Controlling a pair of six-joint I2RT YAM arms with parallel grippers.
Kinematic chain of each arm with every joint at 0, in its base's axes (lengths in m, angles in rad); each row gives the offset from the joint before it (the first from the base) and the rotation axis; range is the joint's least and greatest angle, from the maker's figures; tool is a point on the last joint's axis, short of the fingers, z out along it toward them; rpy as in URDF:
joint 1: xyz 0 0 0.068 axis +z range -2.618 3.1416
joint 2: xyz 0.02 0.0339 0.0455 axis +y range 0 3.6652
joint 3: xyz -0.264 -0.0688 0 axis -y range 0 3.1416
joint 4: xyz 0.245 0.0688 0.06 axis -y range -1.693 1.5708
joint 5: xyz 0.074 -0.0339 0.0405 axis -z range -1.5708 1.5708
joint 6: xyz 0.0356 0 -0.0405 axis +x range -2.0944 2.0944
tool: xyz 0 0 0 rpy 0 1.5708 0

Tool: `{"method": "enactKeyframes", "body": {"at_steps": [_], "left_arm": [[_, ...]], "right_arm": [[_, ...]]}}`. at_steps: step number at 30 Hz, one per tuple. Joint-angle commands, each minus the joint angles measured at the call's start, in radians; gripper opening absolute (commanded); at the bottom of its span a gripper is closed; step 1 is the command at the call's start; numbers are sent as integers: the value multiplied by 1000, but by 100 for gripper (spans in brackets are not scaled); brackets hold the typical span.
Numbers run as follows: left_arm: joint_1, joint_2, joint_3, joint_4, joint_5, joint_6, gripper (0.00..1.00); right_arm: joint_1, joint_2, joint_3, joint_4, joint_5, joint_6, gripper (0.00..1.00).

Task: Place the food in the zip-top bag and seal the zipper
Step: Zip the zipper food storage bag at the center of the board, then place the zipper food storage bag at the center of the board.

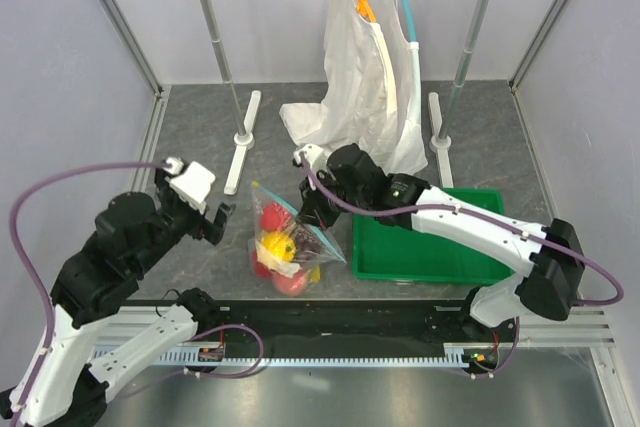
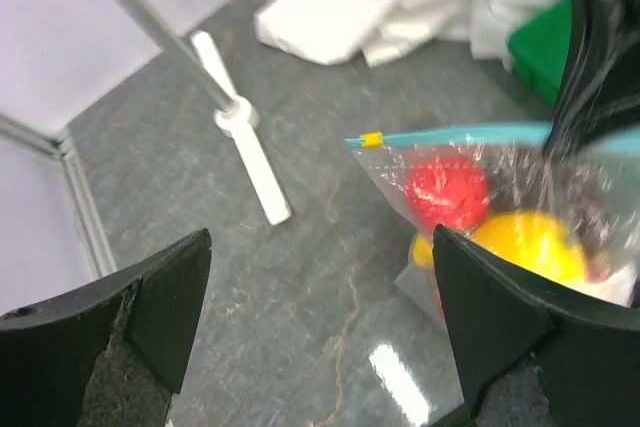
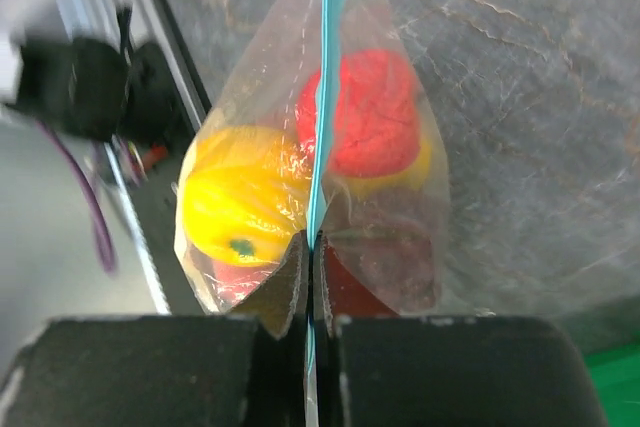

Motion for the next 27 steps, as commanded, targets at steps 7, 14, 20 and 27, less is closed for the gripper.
{"method": "enactKeyframes", "body": {"at_steps": [7,14,20,27], "left_arm": [[66,212,244,123,-259,-171,98],[73,214,196,146,-259,-194,98],[81,200,143,172,-253,-185,95],[101,217,98,175,-216,-231,95]], "right_arm": [[-18,224,229,229,62,678,0],[-6,396,519,166,133,821,0],[-3,346,301,42,223,996,0],[5,258,-92,137,220,1062,0]]}}
